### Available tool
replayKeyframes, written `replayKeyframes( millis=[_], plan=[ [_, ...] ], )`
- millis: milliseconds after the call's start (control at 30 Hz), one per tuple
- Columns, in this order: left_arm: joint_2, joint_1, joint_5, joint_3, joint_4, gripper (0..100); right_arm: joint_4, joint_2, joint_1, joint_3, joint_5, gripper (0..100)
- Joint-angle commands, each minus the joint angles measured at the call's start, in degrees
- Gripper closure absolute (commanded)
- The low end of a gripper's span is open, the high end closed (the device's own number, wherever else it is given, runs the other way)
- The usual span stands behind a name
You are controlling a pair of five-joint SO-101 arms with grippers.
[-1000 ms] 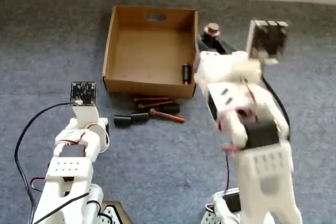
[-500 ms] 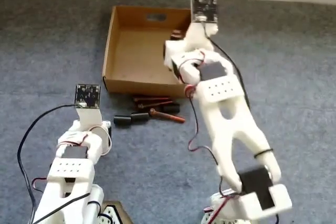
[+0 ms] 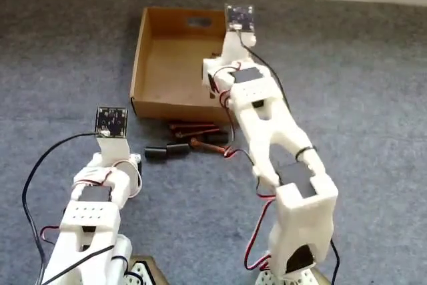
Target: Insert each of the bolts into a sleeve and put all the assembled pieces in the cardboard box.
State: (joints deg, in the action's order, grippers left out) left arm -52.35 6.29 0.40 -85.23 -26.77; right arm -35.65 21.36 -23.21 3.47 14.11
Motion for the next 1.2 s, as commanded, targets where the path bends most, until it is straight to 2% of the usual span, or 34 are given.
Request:
replayKeyframes(
  millis=[0,267,500,900,1067,1167],
  plan=[
    [-0.8,-0.9,-0.4,0.3,0.8,98,1.4,1.5,-0.5,4.1,0.3,99.2],
    [-0.8,-0.9,-0.4,0.3,0.7,98,0.3,5.1,1.7,3.6,0.3,99.2],
    [-0.8,-0.9,-0.4,0.2,0.7,98,-8.0,5.1,0.5,4.1,0.3,99.2],
    [-0.8,-0.9,-0.4,0.2,0.7,98,-8.4,5.4,0.5,3.6,0.3,98.8],
    [-0.8,-0.9,-0.4,0.2,0.7,98,-8.7,5.4,0.5,3.5,0.3,86.1],
    [-0.8,-0.9,-0.4,0.2,0.7,98,-10.2,5.3,0.5,4.0,0.3,85.4]
  ],
)
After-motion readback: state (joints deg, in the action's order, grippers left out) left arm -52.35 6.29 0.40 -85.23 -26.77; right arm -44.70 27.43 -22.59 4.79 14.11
